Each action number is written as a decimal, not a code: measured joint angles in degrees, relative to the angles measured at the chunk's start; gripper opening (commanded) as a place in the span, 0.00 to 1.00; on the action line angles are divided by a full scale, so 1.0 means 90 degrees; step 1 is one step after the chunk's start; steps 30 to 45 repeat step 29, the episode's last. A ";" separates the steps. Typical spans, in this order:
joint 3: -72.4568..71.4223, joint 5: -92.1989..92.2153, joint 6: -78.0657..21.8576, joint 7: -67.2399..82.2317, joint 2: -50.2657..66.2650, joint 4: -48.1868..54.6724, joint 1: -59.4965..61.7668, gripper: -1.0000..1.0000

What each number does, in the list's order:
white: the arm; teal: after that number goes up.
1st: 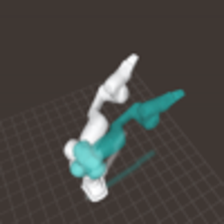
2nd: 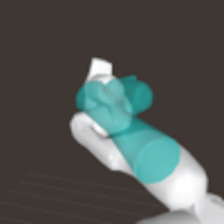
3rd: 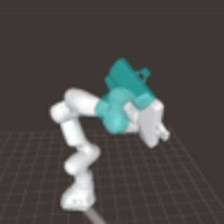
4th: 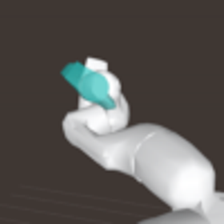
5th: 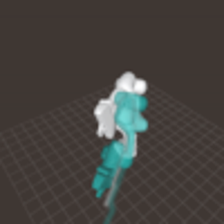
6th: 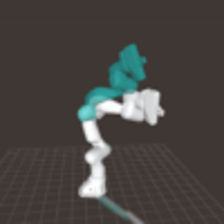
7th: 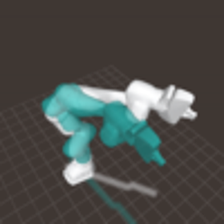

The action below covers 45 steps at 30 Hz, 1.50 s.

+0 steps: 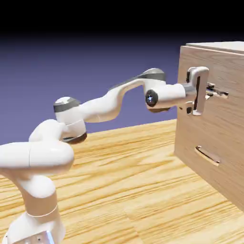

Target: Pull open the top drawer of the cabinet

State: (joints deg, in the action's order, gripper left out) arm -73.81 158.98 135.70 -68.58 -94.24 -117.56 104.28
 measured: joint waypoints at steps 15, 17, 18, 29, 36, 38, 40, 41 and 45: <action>0.0418 -0.0687 -0.0758 0.0194 -0.0392 -0.3460 -0.2732 0.00; 0.0519 -0.0873 -0.0782 0.0174 -0.0489 -0.3922 -0.3178 0.00; 0.0573 -0.0978 -0.0783 0.0157 -0.0544 -0.4148 -0.3409 0.00; 0.1108 -0.1999 -0.0327 0.0129 -0.0750 -0.5540 -0.5284 1.00; 0.1108 -0.1999 -0.0327 0.0129 -0.0750 -0.5540 -0.5284 1.00; 0.1108 -0.1999 -0.0327 0.0129 -0.0750 -0.5540 -0.5284 1.00; 0.1108 -0.1999 -0.0327 0.0129 -0.0750 -0.5540 -0.5284 1.00; 0.1108 -0.1999 -0.0327 0.0129 -0.0750 -0.5540 -0.5284 1.00; 0.1108 -0.1999 -0.0327 0.0129 -0.0750 -0.5540 -0.5284 1.00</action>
